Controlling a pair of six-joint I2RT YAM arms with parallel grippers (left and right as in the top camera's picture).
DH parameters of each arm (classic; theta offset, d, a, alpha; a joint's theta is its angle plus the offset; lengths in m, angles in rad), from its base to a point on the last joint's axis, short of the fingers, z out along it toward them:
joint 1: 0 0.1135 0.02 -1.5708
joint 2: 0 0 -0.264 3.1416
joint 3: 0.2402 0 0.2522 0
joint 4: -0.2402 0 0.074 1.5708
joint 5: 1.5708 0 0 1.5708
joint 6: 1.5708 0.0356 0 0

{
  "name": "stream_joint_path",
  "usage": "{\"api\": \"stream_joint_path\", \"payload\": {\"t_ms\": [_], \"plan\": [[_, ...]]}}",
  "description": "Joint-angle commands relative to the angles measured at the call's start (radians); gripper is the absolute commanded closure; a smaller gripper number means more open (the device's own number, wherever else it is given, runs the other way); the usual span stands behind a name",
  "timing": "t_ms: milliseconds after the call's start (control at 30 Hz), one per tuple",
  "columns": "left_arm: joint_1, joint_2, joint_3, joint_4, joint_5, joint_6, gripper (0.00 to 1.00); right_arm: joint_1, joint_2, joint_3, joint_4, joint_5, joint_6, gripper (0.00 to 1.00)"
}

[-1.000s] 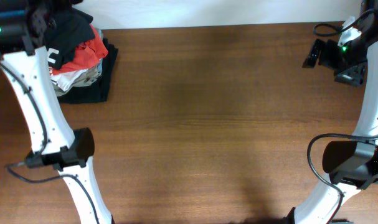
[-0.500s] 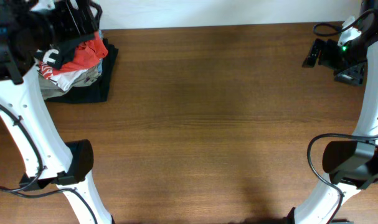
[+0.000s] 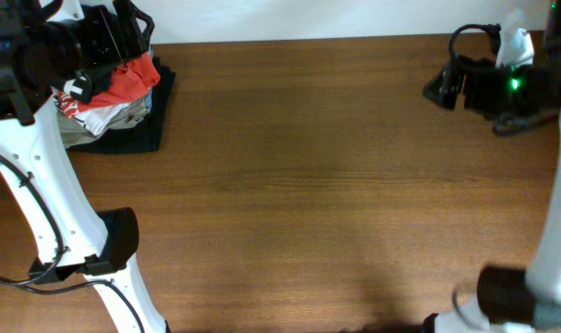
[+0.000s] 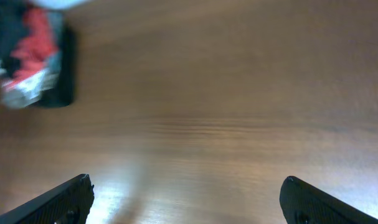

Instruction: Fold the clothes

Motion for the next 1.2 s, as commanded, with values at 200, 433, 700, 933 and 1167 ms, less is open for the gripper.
{"api": "stream_joint_path", "payload": {"t_ms": [200,433,700,933,1167], "plan": [[0.000,-0.013,0.003,0.000,0.013,0.009,0.01,0.364,-0.327,0.012,-0.006,0.023,-0.015,0.01],[0.000,-0.013,0.003,0.000,0.013,0.009,0.01,0.373,-0.387,0.011,-0.006,0.099,-0.016,0.01],[0.000,-0.013,0.003,0.000,0.013,0.009,0.01,0.373,-0.425,-0.039,-0.006,0.246,-0.019,0.01],[0.000,-0.013,0.003,0.000,0.013,0.009,0.01,0.372,-0.517,-0.351,0.101,0.356,-0.019,0.01],[0.000,-0.013,0.003,0.000,0.013,0.009,0.01,0.356,-0.855,-0.945,0.552,0.370,-0.057,0.01]]}}
